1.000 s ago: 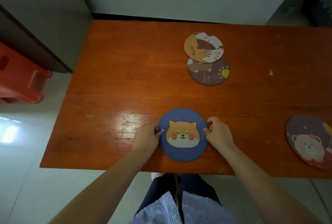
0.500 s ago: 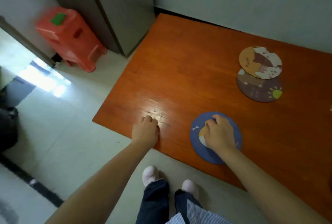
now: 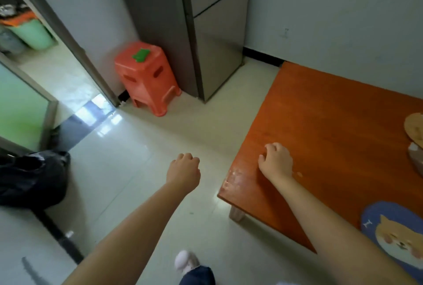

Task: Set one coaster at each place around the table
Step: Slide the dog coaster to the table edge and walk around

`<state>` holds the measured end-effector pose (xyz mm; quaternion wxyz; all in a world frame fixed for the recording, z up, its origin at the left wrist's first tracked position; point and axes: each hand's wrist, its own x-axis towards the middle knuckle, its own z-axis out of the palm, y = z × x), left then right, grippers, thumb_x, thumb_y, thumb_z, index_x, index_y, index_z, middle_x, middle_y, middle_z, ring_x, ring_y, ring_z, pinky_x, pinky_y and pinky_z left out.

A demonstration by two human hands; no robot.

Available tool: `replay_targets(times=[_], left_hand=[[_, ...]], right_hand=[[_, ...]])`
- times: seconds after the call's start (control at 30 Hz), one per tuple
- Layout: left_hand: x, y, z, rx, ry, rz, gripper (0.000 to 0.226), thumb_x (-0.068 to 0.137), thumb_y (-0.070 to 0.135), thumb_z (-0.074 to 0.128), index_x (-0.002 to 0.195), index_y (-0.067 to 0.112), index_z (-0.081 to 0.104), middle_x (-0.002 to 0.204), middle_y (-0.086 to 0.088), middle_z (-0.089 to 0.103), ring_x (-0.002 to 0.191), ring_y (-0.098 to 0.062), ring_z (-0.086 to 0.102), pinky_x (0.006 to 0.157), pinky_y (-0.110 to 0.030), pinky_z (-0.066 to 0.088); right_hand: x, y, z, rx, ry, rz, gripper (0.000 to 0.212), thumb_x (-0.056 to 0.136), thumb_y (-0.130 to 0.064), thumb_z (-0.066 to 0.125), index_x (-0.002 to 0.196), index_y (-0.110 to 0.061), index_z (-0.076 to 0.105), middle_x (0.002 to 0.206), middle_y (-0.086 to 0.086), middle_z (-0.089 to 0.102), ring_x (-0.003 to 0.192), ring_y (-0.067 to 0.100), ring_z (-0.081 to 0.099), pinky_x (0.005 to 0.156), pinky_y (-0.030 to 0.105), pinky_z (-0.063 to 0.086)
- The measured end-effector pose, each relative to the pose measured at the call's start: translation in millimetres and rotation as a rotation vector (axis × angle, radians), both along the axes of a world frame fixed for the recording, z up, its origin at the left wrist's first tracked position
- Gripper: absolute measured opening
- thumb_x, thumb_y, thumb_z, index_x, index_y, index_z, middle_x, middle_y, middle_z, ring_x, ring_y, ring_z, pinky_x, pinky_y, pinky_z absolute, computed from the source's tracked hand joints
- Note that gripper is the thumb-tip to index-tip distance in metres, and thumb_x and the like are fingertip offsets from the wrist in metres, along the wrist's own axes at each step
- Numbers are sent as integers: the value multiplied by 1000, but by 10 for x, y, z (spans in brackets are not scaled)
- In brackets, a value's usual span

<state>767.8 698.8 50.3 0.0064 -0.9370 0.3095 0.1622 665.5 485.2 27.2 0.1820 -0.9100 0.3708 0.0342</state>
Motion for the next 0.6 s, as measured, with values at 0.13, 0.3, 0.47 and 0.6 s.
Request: replay_targets(times=[0.13, 0.3, 0.47, 0.6], left_hand=[[734, 282, 99, -12, -19, -83, 31, 91, 21, 44, 118, 11, 55, 124, -8, 55, 118, -26, 45, 94, -36, 42], [1510, 150, 132, 34, -30, -200, 30, 90, 19, 44, 116, 12, 56, 122, -8, 55, 118, -28, 46, 94, -36, 41], [2115, -538, 209, 52, -37, -355, 32, 90, 19, 42, 118, 12, 55, 125, -10, 54, 121, -30, 44, 95, -41, 41], [2462, -1309, 289, 50, -48, -507, 33, 91, 19, 41, 120, 10, 53, 126, -12, 53, 121, -31, 44, 98, -42, 41]], right_hand=[[415, 181, 13, 17, 94, -140, 41, 91, -26, 50, 128, -9, 49, 140, 13, 44, 130, 33, 37, 105, 46, 36], [771, 69, 9, -44, 118, -235, 41, 92, -26, 49, 130, -10, 49, 140, 14, 44, 131, 32, 37, 107, 45, 35], [1092, -313, -3, -88, 79, -378, 41, 92, -26, 50, 129, -10, 50, 138, 13, 48, 130, 30, 41, 106, 45, 37], [1299, -738, -44, -56, 82, -521, 41, 92, -27, 50, 130, -10, 48, 139, 13, 46, 131, 30, 38, 109, 47, 33]])
